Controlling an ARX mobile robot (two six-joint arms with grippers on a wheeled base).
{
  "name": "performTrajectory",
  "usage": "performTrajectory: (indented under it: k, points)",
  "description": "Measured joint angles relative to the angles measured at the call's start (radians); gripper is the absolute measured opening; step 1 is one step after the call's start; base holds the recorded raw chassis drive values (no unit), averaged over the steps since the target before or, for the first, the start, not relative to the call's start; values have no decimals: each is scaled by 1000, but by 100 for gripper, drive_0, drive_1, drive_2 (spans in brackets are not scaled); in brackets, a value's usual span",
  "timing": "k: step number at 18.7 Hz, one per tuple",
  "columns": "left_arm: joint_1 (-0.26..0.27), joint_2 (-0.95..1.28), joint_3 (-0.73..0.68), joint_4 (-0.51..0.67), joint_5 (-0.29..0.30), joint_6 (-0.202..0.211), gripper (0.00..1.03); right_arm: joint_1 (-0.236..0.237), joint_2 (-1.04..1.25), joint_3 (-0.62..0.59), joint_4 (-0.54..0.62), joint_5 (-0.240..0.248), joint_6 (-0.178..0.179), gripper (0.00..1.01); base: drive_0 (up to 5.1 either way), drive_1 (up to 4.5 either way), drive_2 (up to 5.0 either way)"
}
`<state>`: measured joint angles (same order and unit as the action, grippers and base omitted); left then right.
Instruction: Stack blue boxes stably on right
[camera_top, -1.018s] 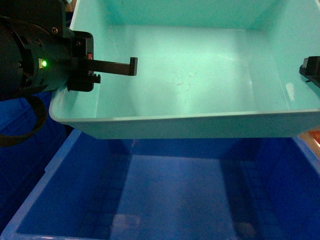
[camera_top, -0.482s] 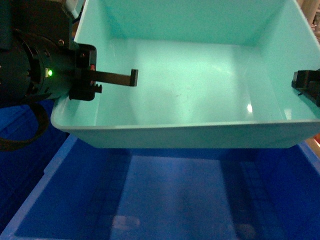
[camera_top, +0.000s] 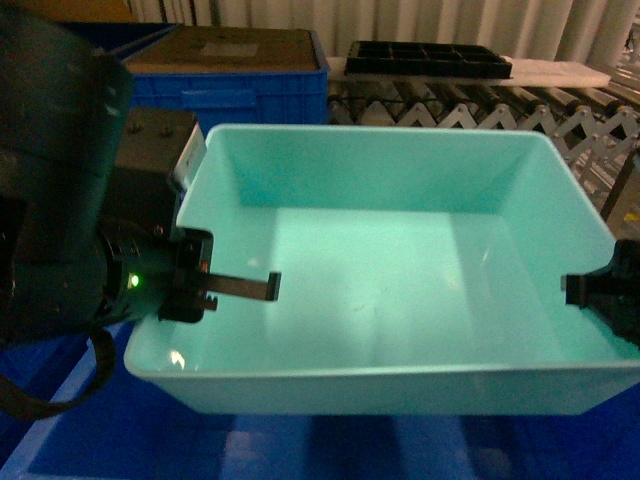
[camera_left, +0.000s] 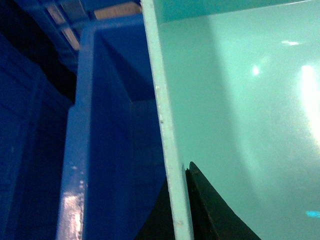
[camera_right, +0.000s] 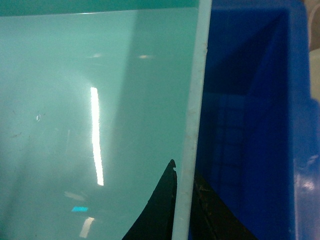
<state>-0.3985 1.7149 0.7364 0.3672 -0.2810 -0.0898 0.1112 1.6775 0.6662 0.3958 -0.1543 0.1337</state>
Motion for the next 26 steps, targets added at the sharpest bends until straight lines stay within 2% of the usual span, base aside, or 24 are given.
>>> performTrajectory:
  k: [1, 9, 12, 18, 26]
  points:
    - [14, 29, -1, -6, 23, -11, 2, 0, 33, -5, 0, 0, 3, 7, 0, 0, 0]
    - [61, 71, -2, 19, 93, -9, 2, -34, 106, -1, 12, -24, 12, 7, 0, 0, 0]
    - [61, 77, -15, 29, 96, -17, 2, -32, 109, -3, 17, -26, 12, 7, 0, 0, 0]
    - [78, 131, -2, 21, 83, -20, 2, 13, 173, 23, 36, -3, 16, 7, 0, 0, 0]
    - [86, 176, 62, 11, 81, -8, 2, 13, 208, 72, 27, 8, 23, 7, 0, 0, 0]
